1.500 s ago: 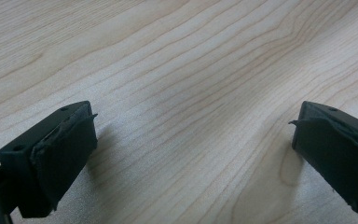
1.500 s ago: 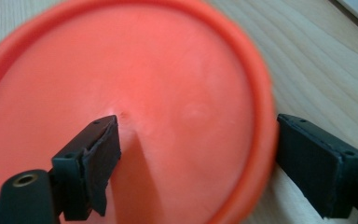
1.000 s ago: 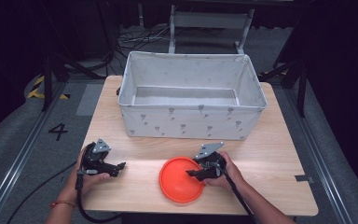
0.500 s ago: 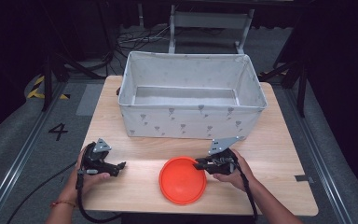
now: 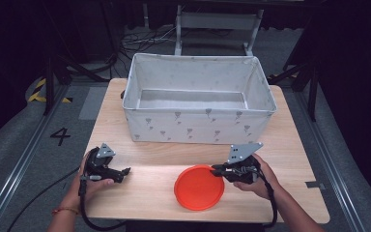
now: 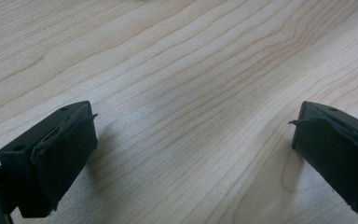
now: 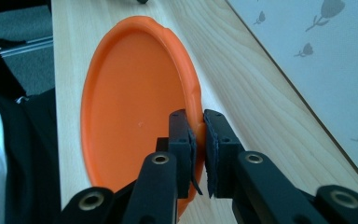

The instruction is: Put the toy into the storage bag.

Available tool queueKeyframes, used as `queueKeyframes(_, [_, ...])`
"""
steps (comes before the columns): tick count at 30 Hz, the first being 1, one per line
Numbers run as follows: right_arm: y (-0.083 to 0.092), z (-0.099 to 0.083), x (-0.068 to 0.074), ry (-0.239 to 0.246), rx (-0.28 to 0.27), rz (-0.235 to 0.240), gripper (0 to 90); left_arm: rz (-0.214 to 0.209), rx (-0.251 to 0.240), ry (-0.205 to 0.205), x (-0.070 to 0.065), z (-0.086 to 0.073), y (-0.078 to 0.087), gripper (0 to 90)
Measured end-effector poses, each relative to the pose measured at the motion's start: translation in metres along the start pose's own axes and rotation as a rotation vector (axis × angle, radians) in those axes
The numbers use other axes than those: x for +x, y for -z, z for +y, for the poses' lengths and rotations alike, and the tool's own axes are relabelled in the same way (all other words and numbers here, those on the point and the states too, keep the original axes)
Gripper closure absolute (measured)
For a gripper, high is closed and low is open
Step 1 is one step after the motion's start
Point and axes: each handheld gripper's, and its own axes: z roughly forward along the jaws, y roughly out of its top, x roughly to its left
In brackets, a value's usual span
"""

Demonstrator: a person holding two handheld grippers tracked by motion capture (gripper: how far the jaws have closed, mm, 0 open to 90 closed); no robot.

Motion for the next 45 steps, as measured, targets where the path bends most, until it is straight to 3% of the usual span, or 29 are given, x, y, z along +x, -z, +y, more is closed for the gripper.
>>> queueKeyframes(4, [0.012, 0.004, 0.001, 0.043, 0.037, -0.006, 82.6, 0.001, 0.002, 0.004, 0.0, 0.0, 0.0, 0.3])
queueKeyframes(5, [0.022, 0.008, 0.004, 0.08, 0.065, -0.017, 82.7, 0.001, 0.002, 0.004, 0.0, 0.0, 0.0, 0.3])
queueKeyframes(8, [0.036, 0.013, 0.006, 0.121, 0.098, -0.031, 82.7, 0.002, 0.001, 0.008, -0.001, 0.0, 0.0, 0.3])
queueKeyframes(19, [0.082, 0.025, 0.005, 0.201, 0.177, -0.062, 82.7, 0.01, -0.003, 0.015, -0.002, -0.001, 0.0, 0.5])
queueKeyframes(26, [0.102, 0.026, -0.003, 0.207, 0.205, -0.088, 82.7, 0.011, -0.003, 0.015, -0.002, -0.001, 0.0, 0.5])
queueKeyframes(31, [0.115, 0.025, -0.006, 0.234, 0.18, -0.124, 82.6, 0.011, -0.004, 0.014, -0.002, -0.001, 0.0, 0.5])
queueKeyframes(36, [0.129, 0.027, -0.01, 0.261, 0.196, -0.124, 82.6, 0.011, -0.004, 0.015, -0.002, -0.001, 0.0, 0.5])
queueKeyframes(39, [0.138, 0.031, -0.015, 0.25, 0.192, -0.106, 82.6, 0.01, -0.004, 0.013, -0.002, -0.001, 0.0, 0.5])
queueKeyframes(45, [0.152, 0.041, -0.023, 0.238, 0.207, -0.123, 82.6, 0.01, -0.004, 0.013, -0.002, -0.001, 0.0, 0.5])
